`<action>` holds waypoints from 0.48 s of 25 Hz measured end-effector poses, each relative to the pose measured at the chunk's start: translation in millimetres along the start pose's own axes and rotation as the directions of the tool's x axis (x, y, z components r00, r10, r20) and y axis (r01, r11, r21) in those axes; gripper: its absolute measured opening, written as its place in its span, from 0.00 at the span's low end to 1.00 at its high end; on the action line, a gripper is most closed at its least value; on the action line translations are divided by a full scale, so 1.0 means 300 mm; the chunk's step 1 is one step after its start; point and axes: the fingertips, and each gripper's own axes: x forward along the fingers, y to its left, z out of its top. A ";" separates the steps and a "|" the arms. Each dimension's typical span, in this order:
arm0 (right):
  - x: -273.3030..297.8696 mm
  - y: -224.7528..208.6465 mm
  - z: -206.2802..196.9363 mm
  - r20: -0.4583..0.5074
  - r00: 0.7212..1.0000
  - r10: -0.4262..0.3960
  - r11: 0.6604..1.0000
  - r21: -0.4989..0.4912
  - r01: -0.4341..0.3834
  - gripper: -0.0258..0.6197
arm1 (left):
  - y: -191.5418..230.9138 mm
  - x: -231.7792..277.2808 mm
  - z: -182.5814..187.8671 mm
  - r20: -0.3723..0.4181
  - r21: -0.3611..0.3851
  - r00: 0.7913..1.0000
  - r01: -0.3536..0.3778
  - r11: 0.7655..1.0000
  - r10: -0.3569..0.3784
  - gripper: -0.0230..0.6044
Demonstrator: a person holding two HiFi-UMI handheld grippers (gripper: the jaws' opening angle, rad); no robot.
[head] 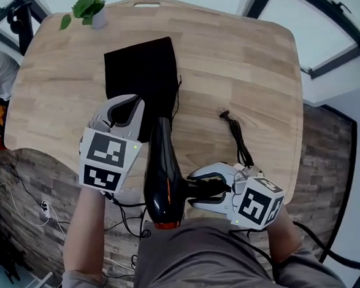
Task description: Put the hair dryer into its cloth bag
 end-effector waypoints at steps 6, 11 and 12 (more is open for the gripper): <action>0.062 0.023 0.001 -0.018 0.997 0.080 0.997 -0.005 -0.080 0.41 | -0.015 0.003 0.002 0.009 -0.009 0.999 0.032 0.999 -0.032 0.06; 0.104 -0.076 0.008 -0.019 0.998 0.063 0.997 0.035 -0.063 0.41 | -0.038 -0.004 -0.012 -0.002 0.003 0.997 0.076 0.997 -0.076 0.06; 0.113 -0.099 0.008 -0.023 0.998 0.059 0.997 0.043 -0.058 0.40 | -0.043 -0.002 -0.015 -0.006 0.007 0.996 0.087 0.996 -0.087 0.06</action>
